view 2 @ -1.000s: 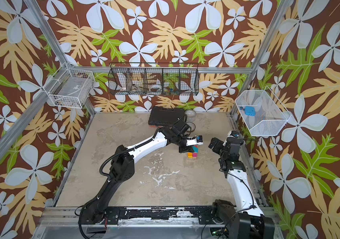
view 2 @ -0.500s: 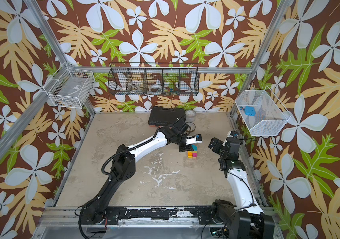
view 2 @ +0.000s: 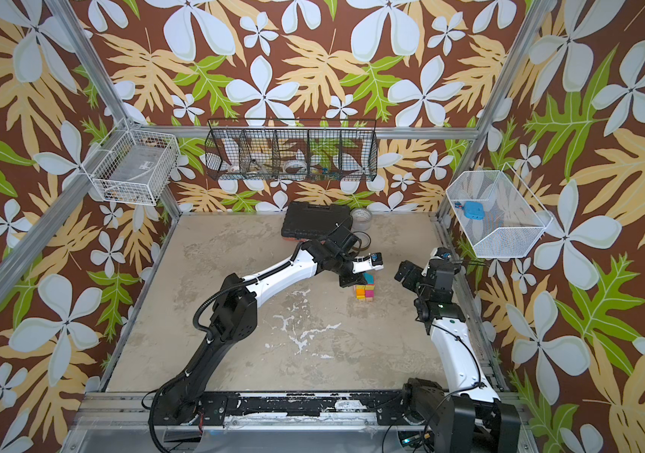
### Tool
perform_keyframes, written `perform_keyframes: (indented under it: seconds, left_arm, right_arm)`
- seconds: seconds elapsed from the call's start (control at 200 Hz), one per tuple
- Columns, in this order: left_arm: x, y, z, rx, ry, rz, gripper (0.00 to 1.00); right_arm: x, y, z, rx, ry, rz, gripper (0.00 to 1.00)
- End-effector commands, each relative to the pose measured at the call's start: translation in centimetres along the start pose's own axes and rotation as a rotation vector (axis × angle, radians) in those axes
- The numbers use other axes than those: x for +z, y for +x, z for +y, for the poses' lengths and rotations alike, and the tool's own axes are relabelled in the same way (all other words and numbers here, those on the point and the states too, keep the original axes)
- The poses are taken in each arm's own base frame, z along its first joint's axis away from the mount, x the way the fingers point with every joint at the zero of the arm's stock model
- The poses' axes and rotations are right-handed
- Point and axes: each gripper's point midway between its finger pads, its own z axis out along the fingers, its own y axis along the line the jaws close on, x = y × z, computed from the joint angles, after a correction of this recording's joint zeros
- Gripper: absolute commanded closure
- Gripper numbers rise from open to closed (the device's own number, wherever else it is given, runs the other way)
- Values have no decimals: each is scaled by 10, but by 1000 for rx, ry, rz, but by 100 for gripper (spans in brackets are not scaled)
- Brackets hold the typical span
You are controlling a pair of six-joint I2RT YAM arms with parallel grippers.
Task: Build the wood block tower
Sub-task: 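Lower the teal triangle onto the red block and open the left gripper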
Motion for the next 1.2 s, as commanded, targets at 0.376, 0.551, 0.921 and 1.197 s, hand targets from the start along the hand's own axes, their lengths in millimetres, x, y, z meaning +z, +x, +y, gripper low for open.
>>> perform_keyframes:
  seconds: [0.376,0.551,0.921,1.197]
  left_arm:
    - [0,-7,3,8,-7,-27,76]
    - [-1,-8,6,6,-22,-30,66]
    - [-1,-11,7,1,-29,-40,59]
    - [-2,-12,7,5,-31,-42,65]
  right_arm:
    - [1,-8,5,5,-21,-21,2]
    - [2,-8,5,5,-22,-19,2]
    - [3,-7,6,6,-28,-14,2]
    - [3,-8,7,6,-28,-15,2]
